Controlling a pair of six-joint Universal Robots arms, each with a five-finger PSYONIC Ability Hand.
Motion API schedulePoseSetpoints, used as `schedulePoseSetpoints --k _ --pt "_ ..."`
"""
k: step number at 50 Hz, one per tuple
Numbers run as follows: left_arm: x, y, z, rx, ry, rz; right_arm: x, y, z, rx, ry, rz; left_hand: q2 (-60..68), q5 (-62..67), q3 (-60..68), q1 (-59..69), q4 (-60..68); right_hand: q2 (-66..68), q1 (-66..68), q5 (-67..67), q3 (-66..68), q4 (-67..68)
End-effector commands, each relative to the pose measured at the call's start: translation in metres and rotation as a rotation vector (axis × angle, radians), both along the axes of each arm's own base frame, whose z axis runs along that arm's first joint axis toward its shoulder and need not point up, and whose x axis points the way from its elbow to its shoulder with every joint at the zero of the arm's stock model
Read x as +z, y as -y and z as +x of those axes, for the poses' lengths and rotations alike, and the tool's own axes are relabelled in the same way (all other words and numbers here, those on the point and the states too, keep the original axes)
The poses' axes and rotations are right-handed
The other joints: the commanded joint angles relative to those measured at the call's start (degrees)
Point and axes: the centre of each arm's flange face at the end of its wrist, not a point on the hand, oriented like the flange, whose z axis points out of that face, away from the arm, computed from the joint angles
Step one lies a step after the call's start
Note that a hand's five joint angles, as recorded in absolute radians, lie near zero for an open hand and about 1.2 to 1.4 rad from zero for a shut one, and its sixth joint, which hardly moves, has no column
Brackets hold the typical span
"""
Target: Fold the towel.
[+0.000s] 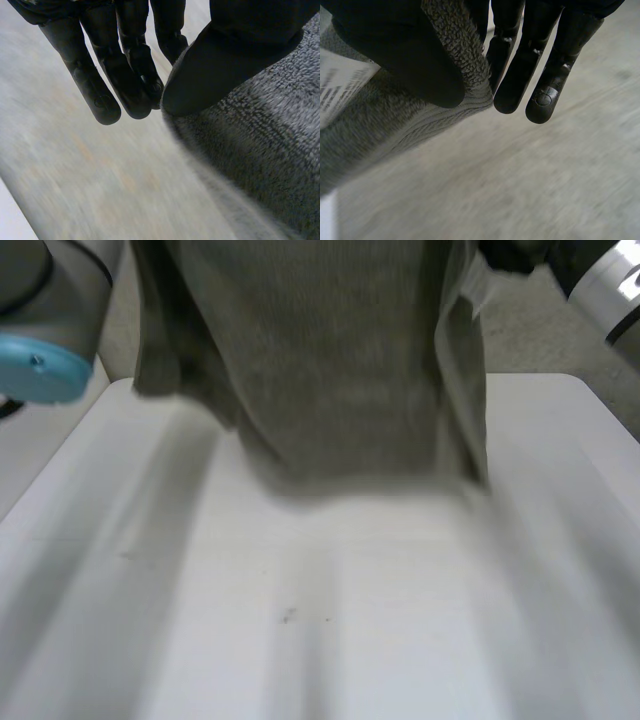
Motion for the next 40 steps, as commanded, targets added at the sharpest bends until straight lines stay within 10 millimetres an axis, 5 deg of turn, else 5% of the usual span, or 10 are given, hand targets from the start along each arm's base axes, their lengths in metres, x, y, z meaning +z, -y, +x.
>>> schedulePoseSetpoints --k 1,6,7,9,15,17,23,25,27,40 --pt "-0.009 -0.009 -0.001 -0.049 -0.077 0.083 -0.010 0.007 -0.008 0.157 0.084 0.103 10.24 10.64 10.31 11.33 10.23 12.02 24.92 13.28 11.77 11.44" --pt "-0.103 -0.023 0.003 -0.043 0.064 0.390 -0.049 0.009 -0.016 0.213 0.003 0.219 10.24 10.64 10.31 11.33 10.23 12.02 24.92 13.28 11.77 11.44" --pt "-0.103 -0.023 0.003 -0.043 0.064 0.391 -0.050 0.009 -0.016 0.213 0.003 0.219 10.24 10.64 10.31 11.33 10.23 12.02 24.92 13.28 11.77 11.44" --pt "-0.148 -0.038 0.006 -0.041 0.125 0.531 -0.084 0.010 -0.023 0.234 -0.026 0.328 10.24 10.64 10.31 11.33 10.23 12.02 24.92 13.28 11.77 11.44" --pt "-0.201 -0.063 0.010 -0.046 0.207 0.696 -0.138 0.003 -0.033 0.244 -0.051 0.489 10.24 10.64 10.31 11.33 10.23 12.02 24.92 13.28 11.77 11.44" --pt "-0.228 -0.076 0.015 -0.043 0.247 0.782 -0.174 -0.006 -0.038 0.254 -0.085 0.568 10.24 10.64 10.31 11.33 10.23 12.02 24.92 13.28 11.77 11.44" --pt "-0.247 -0.087 0.019 -0.044 0.271 0.836 -0.216 -0.021 -0.043 0.240 -0.156 0.604 10.24 10.64 10.31 11.33 10.23 -9.79 3.11 -8.53 -10.04 -10.37" --pt "-0.250 -0.093 0.019 -0.052 0.279 0.848 -0.230 -0.029 -0.047 0.216 -0.207 0.581 10.24 10.64 10.31 11.33 10.23 -40.91 -28.01 -39.65 -41.16 -41.49" --pt "-0.250 -0.097 0.016 -0.063 0.284 0.846 -0.233 -0.031 -0.050 0.198 -0.225 0.570 10.24 10.64 10.31 11.33 10.23 -57.07 -44.16 -55.80 -57.31 -57.64" --pt "-0.227 -0.106 0.007 -0.098 0.272 0.781 -0.187 -0.019 -0.067 0.032 -0.141 0.696 10.24 10.64 10.31 11.33 10.23 -57.98 -45.08 -56.72 -58.23 -58.56"
